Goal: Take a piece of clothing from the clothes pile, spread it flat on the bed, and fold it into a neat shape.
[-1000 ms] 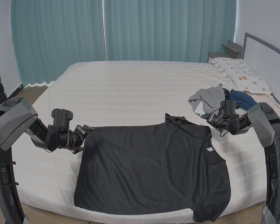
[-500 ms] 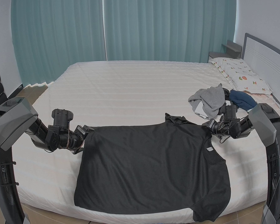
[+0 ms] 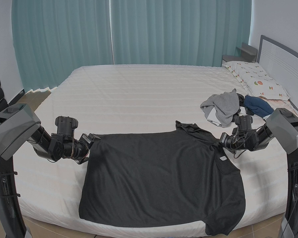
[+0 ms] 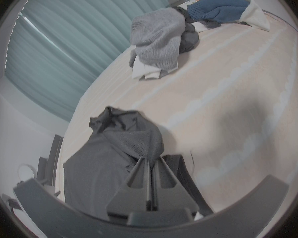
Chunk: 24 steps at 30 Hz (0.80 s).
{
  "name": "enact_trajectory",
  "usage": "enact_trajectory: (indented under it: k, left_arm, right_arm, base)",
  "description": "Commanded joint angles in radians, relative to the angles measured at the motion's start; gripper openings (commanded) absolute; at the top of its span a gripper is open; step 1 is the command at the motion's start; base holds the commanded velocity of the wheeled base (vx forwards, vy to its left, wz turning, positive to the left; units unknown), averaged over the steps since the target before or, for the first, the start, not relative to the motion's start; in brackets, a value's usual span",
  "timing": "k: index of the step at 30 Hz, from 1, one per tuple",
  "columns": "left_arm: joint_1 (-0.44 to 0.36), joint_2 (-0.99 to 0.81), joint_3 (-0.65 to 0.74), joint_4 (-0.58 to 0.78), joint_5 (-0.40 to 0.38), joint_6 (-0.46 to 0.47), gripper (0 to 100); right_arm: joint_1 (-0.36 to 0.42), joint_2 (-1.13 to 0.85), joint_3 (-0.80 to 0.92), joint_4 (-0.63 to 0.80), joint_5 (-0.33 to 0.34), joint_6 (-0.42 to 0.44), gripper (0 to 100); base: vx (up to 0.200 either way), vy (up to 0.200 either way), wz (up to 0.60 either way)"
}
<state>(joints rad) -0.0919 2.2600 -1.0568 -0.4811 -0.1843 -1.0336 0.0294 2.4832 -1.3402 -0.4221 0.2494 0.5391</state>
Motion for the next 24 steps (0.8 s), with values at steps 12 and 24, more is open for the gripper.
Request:
enact_trajectory:
  k: [12, 24]
  left_arm:
    - [0.000, 0.003, 0.000, 0.001, 0.000, 0.000, 100]
    - [0.000, 0.009, -0.003, 0.001, 0.000, 0.000, 100]
  right_arm:
    - [0.060, -0.083, 0.254, -0.139, 0.047, -0.183, 100]
    - [0.024, -0.093, 0.081, -0.121, 0.042, -0.091, 100]
  base:
    - [0.000, 0.000, 0.00]
    - [0.000, 0.000, 0.00]
